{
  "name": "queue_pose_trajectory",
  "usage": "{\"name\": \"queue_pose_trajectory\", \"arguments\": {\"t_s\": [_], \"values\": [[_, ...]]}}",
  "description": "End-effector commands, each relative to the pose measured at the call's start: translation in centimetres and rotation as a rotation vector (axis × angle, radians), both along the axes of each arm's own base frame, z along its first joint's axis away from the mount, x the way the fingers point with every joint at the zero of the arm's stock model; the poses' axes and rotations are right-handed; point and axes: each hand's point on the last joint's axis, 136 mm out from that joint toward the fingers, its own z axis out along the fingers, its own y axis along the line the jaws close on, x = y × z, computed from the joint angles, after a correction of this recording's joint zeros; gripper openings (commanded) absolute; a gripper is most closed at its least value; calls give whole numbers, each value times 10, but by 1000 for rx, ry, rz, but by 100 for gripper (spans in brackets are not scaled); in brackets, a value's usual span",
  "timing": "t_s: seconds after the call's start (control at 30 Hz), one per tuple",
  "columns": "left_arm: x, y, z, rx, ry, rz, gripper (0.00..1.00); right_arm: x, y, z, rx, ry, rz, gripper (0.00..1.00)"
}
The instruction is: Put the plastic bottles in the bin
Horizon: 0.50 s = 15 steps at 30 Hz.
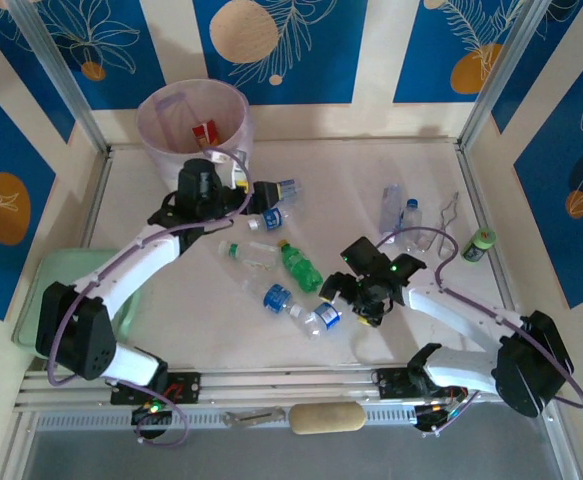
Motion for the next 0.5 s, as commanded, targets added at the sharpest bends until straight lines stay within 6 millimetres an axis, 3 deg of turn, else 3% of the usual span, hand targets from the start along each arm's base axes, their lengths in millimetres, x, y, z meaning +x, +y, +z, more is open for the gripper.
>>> {"name": "queue_pose_trajectory", "arguments": {"t_s": [0.0,0.2,0.47], "values": [[-4,-8,7,-63,-14,-6,100,0,14,-5,37,46,4,96],[-13,-5,-21,17,49,-5,100,13,29,-13,46,28,42,95],[-12,-3,-21,-5,46,19,100,21,31,-32,-22,20,59,90]]}}
